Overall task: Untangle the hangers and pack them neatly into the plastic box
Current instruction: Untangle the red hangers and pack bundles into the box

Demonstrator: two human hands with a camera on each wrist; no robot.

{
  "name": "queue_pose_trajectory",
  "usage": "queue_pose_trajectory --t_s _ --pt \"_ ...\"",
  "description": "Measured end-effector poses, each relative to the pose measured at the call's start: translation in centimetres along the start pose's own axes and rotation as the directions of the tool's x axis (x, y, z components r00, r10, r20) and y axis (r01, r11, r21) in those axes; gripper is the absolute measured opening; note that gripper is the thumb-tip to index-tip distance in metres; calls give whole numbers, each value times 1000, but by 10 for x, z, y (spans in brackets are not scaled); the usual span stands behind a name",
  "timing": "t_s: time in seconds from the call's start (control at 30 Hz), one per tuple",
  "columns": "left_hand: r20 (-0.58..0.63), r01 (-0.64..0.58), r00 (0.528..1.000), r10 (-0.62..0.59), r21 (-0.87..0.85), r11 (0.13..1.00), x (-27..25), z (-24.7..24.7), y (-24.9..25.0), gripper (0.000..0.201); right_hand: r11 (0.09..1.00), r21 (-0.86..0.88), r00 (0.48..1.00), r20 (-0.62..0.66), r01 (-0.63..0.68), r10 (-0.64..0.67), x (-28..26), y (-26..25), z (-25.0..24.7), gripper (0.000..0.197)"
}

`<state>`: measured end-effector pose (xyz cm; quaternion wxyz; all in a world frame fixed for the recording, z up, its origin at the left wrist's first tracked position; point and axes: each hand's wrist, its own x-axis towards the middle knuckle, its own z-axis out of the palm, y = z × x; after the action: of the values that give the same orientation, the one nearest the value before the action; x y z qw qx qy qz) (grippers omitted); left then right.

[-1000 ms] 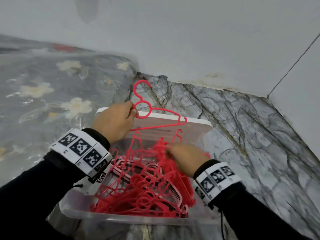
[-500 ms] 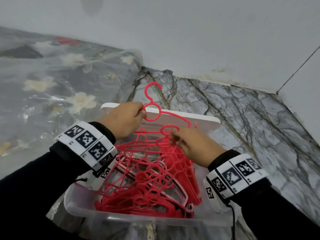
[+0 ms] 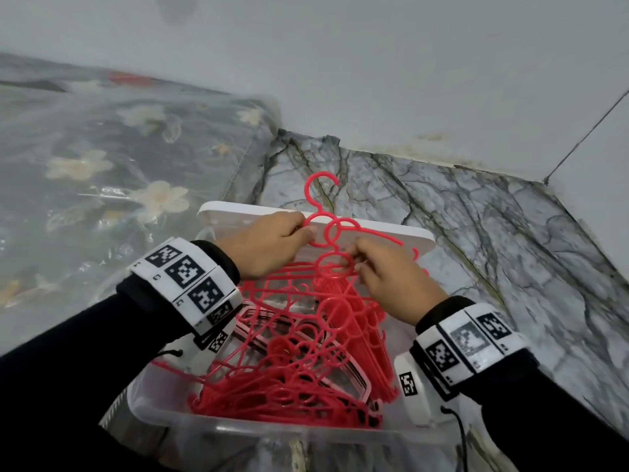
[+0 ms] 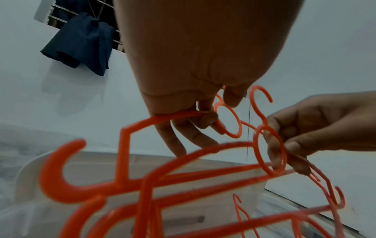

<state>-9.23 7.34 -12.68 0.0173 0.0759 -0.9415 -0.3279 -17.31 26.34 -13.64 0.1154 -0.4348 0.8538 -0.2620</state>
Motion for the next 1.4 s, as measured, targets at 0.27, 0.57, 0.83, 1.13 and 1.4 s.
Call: queue_pose_trajectory --t_s 0.27,0.57,0.83,1.13,1.4 --pt "75 -159 985 153 89 983 -2 8 1 27 991 130 997 -78 40 -30 2 -4 -10 21" --pt "-22 -122 991 133 284 951 1 2 -9 26 1000 19 945 -328 19 -12 6 6 -27 18" --pt "-232 -21 966 114 372 928 1 -3 -16 29 937 -57 928 -174 -344 330 -5 45 -35 10" --pt "-170 -5 983 72 365 931 0 3 -5 25 946 -31 923 -231 -322 307 -1 37 -26 33" --pt "-128 20 992 12 242 970 -1 4 -4 23 973 63 950 -207 -224 232 2 38 -30 29"
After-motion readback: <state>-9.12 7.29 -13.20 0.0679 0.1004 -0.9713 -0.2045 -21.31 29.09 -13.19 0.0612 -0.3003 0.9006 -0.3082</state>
